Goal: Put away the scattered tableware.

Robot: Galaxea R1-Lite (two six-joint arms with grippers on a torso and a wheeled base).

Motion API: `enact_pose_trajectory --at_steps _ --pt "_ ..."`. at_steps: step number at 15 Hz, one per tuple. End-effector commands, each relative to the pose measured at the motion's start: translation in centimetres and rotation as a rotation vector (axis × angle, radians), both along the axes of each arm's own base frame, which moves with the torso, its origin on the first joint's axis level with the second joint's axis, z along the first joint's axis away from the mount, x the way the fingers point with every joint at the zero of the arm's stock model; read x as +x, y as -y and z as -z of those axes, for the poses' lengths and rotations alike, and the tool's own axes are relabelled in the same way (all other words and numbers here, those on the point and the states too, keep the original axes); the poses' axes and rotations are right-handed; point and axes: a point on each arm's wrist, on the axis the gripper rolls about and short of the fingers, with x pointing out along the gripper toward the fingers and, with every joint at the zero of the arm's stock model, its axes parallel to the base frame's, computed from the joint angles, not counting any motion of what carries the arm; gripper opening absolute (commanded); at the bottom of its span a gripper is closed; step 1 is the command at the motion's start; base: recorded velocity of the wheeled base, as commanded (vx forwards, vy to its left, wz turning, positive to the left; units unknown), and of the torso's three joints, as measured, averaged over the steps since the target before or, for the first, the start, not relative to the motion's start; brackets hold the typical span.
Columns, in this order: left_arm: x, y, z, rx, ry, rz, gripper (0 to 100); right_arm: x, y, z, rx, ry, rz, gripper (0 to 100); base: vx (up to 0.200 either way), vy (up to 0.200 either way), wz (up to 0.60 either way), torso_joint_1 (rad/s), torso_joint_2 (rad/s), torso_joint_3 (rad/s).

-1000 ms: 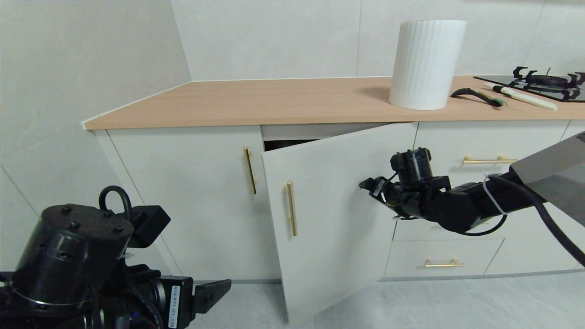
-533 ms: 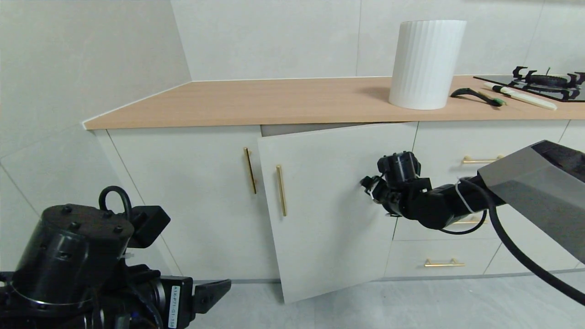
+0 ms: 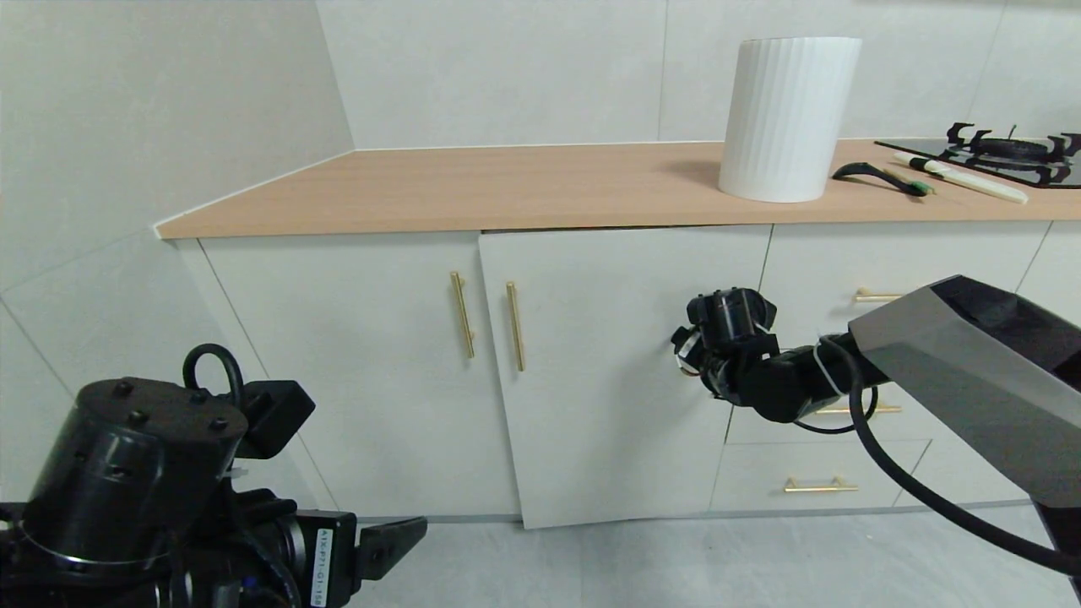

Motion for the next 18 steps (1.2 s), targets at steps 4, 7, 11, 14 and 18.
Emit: enact_pose_trajectory --at_steps 4,7,11,14,18 --pt "0.0 0.0 0.1 0.002 -0.003 -0.001 100 1.0 0.3 0.8 -0.019 0.010 0.051 100 0.000 0.000 0.00 0.000 0.00 0.000" --pt "0.0 0.0 0.1 0.002 -0.003 -0.001 100 1.9 0.5 1.5 -0.045 0.023 0.104 100 0.000 0.000 0.00 0.000 0.00 0.000" --pt "0.0 0.0 0.1 0.001 -0.004 0.000 100 1.6 0.6 0.6 -0.033 0.034 0.103 100 0.000 0.000 0.00 0.000 0.00 0.000" --pt "0.0 0.0 0.1 0.002 -0.005 0.000 100 -0.7 0.5 -0.8 -0.004 0.002 0.017 100 0.000 0.000 0.00 0.000 0.00 0.000" --pt "0.0 0.0 0.1 0.002 -0.005 0.000 100 -9.7 2.7 -5.1 0.191 -0.150 -0.484 100 0.000 0.000 0.00 0.000 0.00 0.000"
